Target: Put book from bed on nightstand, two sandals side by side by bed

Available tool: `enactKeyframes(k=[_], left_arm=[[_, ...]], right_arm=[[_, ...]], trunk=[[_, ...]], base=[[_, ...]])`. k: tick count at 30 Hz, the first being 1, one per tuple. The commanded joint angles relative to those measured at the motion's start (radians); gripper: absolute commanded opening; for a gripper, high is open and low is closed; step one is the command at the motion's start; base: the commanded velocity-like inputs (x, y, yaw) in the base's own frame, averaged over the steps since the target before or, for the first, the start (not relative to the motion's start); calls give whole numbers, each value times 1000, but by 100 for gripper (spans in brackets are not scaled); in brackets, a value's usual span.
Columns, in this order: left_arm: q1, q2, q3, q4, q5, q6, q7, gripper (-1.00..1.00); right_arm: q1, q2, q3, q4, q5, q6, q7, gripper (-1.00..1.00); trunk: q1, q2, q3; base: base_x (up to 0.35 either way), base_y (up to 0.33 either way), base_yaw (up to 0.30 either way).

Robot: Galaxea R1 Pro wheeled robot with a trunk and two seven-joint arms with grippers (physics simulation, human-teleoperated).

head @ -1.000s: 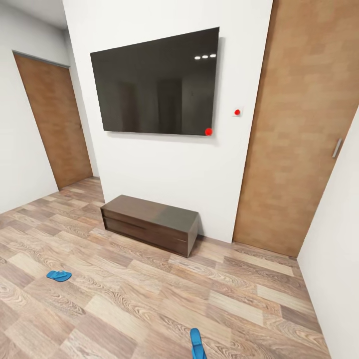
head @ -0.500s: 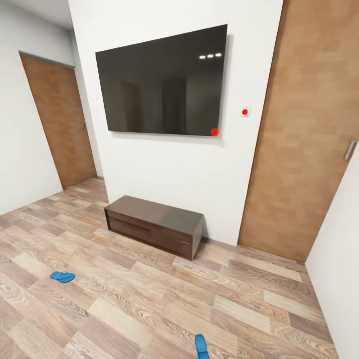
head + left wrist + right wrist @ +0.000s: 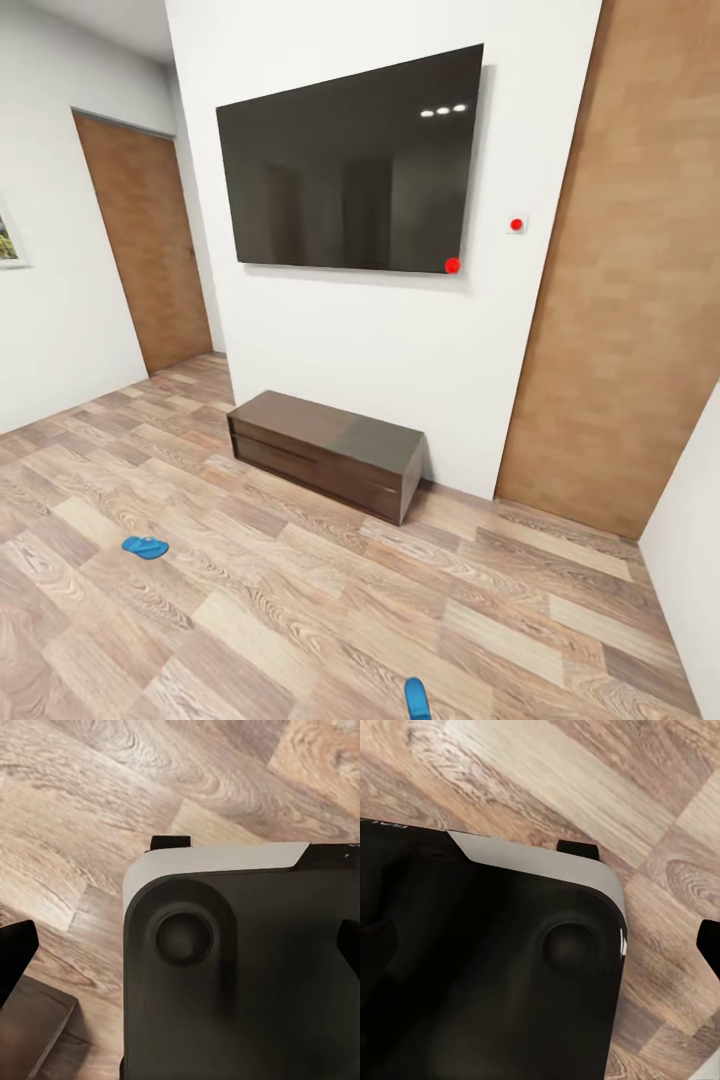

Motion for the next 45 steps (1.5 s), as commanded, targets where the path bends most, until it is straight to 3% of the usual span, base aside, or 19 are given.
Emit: enactKeyframes(k=[1, 27, 45], left_arm=[[-1, 0, 1, 1, 0, -3, 1, 100], [0, 0, 1, 1, 0, -4, 3, 100], [-1, 0, -1, 1, 0, -4, 3, 100]], right_arm=[[0, 0, 1, -1, 8, -1, 0, 100], [0, 0, -1, -1, 7, -1, 0, 100], [0, -2, 0, -1, 8, -1, 0, 100]], trunk=[[0, 0, -1], [0, 0, -1], [0, 0, -1]], base=[[155, 98, 35], [200, 32, 8], [47, 1, 0]])
